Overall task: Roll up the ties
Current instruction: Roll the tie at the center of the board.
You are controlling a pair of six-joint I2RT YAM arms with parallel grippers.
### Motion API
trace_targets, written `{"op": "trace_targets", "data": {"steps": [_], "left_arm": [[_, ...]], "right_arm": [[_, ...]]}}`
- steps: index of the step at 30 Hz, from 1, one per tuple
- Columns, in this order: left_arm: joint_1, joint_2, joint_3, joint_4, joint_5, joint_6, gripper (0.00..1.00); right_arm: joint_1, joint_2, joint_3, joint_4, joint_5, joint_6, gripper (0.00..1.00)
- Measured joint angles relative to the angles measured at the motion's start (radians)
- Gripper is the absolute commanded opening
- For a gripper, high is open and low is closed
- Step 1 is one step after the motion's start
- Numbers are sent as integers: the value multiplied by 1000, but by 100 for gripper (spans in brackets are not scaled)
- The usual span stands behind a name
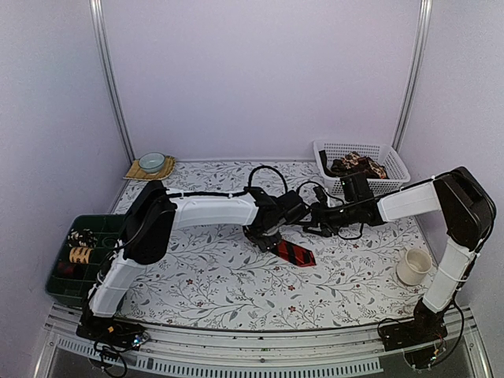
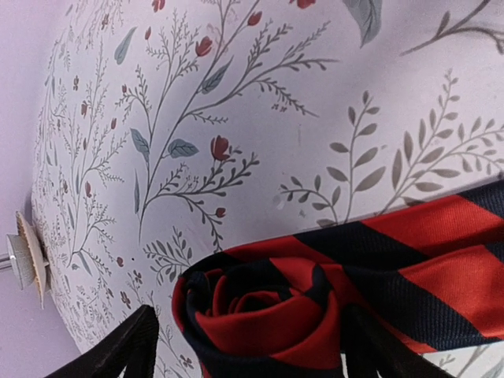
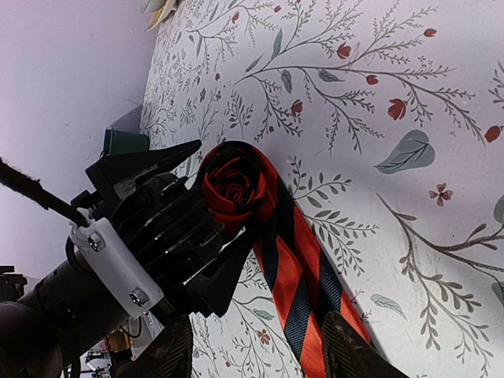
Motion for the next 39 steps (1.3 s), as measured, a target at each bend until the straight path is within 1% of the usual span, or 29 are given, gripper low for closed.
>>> {"op": "trace_targets", "data": {"steps": [3,4,5,18,22,27,29,33,36,39], "left_arm": [[0,0,11,-1,13,3,90],[0,0,14,-1,17,6,98],[0,0,18,-2,21,8,100],[0,0,63,-2,40,12,100],[-1,-12,63,-1,79,11,100],[2,-95,35,45,211,3,100],[10,-160,3,80,284,-7,100],[47,-314,-109,176,456,-44,100],[130,-443,-258,276,596,-102,93],[260,-548,-418,365,712,-166,88]], "right_arm": [[0,0,0,0,0,0,55],[0,0,0,0,0,0,56],[0,0,0,0,0,0,56],[-1,0,10,0,0,0,55],[-1,0,13,-1,-1,0,55],[-1,0,26,-1,-4,3,55],[-1,0,34,3,-5,6,54],[3,0,54,7,-11,15,54],[21,1,78,9,-11,25,53],[47,2,102,24,-12,39,52]]}}
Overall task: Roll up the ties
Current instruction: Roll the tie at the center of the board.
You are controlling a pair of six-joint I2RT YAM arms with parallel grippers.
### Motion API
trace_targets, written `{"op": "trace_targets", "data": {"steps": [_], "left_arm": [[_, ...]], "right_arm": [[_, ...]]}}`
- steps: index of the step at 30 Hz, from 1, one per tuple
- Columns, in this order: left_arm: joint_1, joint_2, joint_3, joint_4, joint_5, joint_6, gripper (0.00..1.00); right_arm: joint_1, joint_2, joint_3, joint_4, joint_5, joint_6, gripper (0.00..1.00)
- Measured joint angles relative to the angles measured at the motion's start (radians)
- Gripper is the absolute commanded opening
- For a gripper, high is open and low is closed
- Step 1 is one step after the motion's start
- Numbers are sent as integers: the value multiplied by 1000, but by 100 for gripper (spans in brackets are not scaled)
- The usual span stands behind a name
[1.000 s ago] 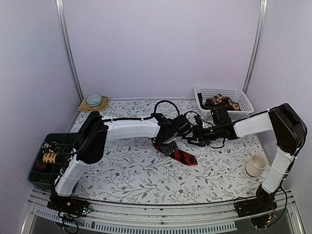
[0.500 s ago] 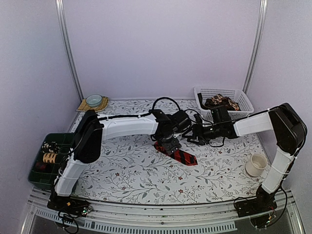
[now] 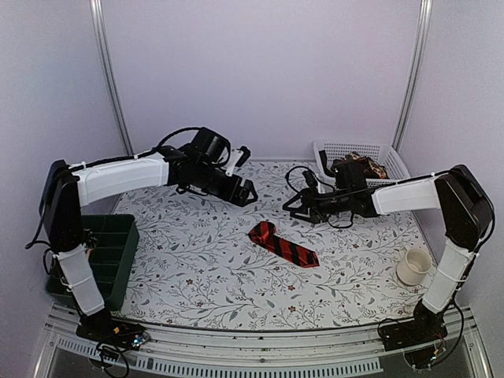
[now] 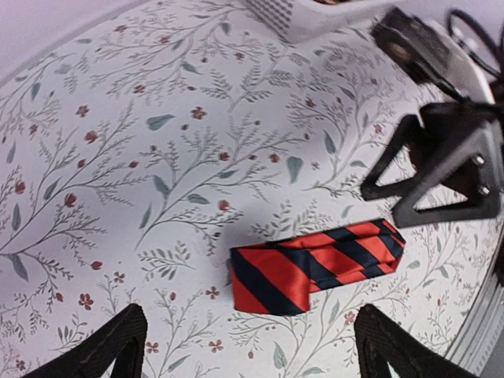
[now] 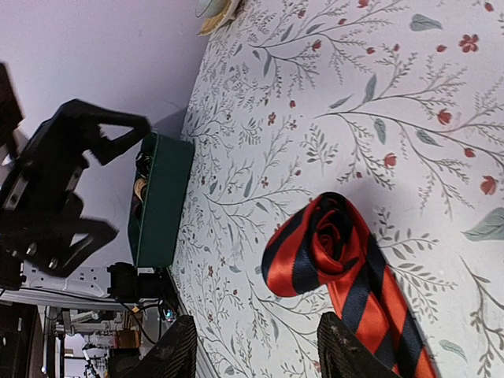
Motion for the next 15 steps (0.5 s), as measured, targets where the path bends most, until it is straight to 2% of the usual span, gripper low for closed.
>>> {"op": "trace_targets", "data": {"steps": [3,6,15], "left_arm": [[107,-32,-103,76,82,-53,76],[158,-18,-172,133,157,-92,65],[171,50,-251,267,315,-153,61]], "right_arm": [[36,23,39,33,-5,20,51],[74,67,82,71,-9,45,50],[146,196,161,145,-33,122,48]]}}
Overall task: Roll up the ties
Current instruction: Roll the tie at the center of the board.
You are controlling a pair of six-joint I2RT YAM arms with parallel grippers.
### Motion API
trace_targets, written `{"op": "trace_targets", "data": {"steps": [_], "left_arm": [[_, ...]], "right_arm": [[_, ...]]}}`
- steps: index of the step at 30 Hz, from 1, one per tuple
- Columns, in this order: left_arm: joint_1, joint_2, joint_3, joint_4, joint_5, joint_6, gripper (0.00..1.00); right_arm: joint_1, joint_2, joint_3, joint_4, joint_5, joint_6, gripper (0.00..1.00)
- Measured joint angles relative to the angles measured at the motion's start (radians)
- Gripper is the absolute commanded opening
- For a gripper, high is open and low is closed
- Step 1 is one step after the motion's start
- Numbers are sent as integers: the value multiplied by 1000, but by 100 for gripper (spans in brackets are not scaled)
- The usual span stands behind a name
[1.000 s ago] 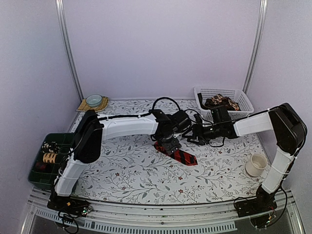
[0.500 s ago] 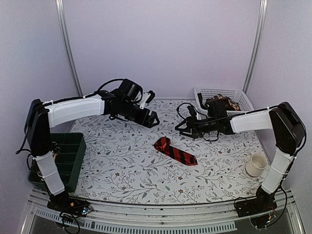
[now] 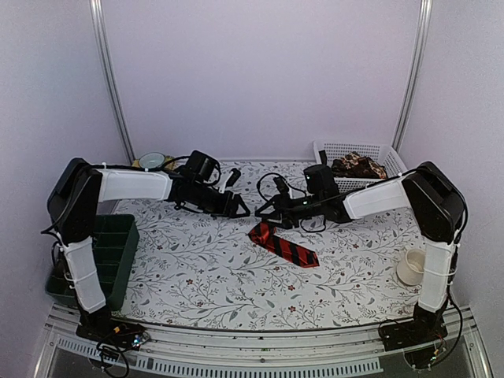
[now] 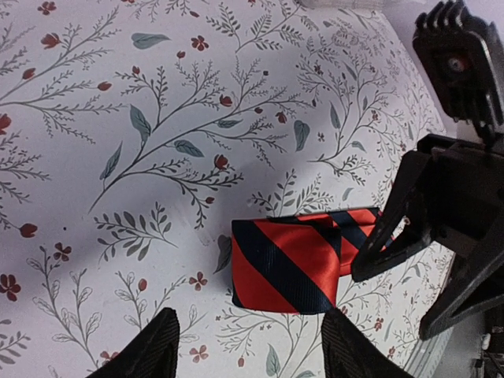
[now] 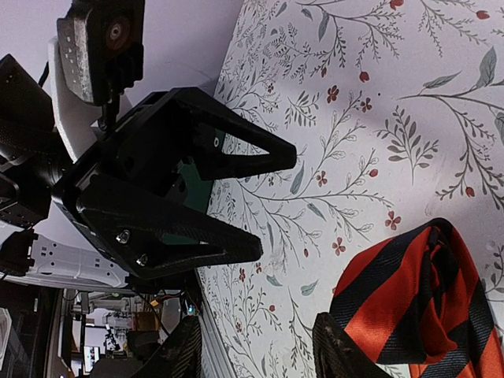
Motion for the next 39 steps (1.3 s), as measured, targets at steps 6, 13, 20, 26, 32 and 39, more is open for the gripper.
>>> {"op": "trace_targets", "data": {"steps": [6,13,20,26,32,39], "left_arm": [[7,41,-6,48,41,-9,59],[24,89,-48,105,74,-31,73],[48,89,-60,143,110,-50,85],[53,93,-74,201,177,-75,99],[53,120,-86,277,248,-102,100],[43,186,-88,312,288,-113,100]], "right_arm": [[6,50,12,33,-11,35,47],[11,71,12,39,-12,52,46],[11,81,-23,49,-13,49,46],[0,81,-77,69,-28,43,46],[-15,81,-98,85,-38,21,46],[-27,81,-122,114,-53,10,45]]}}
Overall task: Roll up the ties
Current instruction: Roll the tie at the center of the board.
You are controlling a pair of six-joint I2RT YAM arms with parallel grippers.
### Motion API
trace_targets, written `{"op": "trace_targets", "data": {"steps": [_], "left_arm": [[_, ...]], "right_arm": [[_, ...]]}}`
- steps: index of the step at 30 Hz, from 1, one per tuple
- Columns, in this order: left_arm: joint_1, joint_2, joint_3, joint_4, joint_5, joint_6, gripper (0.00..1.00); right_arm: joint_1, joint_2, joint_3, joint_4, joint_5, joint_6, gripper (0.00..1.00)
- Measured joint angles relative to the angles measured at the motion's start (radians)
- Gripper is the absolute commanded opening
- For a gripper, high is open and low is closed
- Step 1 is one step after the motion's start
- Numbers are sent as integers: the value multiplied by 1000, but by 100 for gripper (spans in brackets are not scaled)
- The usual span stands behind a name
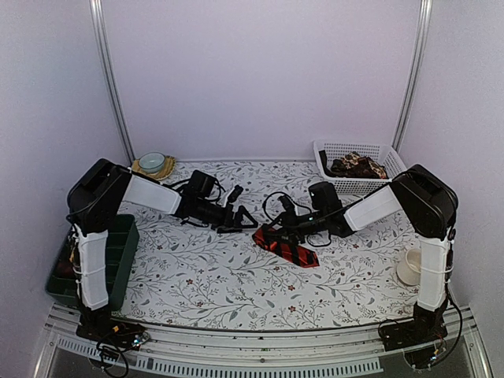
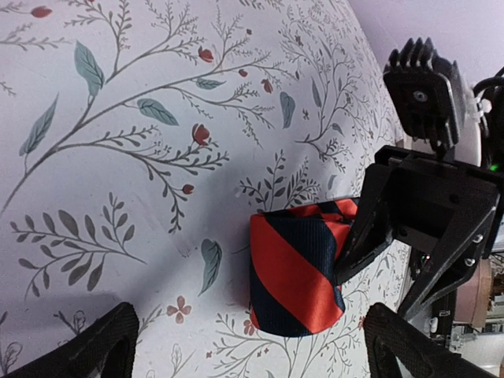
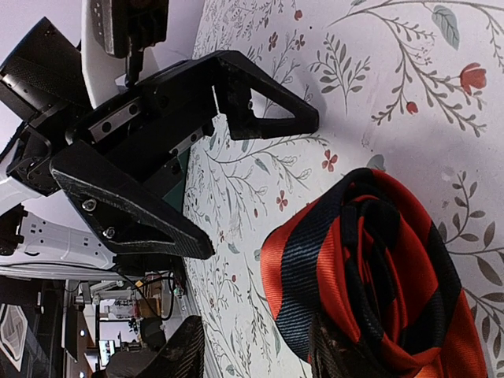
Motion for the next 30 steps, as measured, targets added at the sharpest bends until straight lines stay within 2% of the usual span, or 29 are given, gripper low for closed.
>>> {"op": "trace_targets", "data": {"steps": [7,22,30], "left_arm": [[-17,31,0,72,50,-13,99],[-47,71,-42,222,141,-84,82],[-57,119,-51,320,183,-153,56]], "right_arm": [[-2,0,-13,16,-7,-9,45],[-9,0,-35,45,-12,-14,44],[-11,0,-46,56,-12,-18,42]]}}
